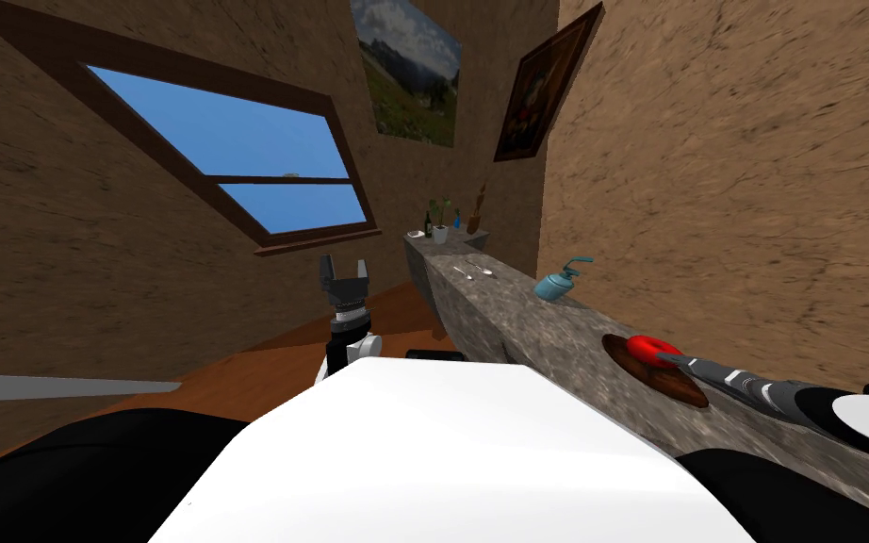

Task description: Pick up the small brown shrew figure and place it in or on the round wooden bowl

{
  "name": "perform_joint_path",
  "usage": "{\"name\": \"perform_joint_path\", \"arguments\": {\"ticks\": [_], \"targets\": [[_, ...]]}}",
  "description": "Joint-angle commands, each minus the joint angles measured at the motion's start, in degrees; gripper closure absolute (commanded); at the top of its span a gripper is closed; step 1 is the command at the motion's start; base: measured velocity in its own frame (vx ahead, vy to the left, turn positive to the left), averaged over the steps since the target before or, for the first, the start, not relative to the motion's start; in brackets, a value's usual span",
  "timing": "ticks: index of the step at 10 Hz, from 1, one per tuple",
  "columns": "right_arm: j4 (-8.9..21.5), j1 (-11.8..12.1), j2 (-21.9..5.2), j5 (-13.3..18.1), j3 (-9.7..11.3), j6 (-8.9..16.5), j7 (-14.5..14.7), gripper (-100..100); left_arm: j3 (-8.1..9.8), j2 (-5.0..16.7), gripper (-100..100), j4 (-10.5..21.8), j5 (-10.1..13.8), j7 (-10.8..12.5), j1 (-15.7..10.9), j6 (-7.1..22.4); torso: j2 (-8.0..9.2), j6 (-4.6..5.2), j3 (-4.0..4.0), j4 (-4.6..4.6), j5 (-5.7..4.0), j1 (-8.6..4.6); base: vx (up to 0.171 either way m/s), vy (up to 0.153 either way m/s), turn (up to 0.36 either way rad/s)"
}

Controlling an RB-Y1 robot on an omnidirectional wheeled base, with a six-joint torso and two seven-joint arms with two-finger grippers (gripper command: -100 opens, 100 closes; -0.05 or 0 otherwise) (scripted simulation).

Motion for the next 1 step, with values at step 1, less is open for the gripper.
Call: {"name": "perform_joint_path", "arguments": {"ticks": [1], "targets": [[0.0,0.0,0.0,0.0,0.0,0.0,0.0,0,0.0,0.0,0,0.0,0.0,0.0,0.0,0.0,0.0,0.0,0.0,0.0,0.0,0.0,0.0,0.0,0.0]]}}
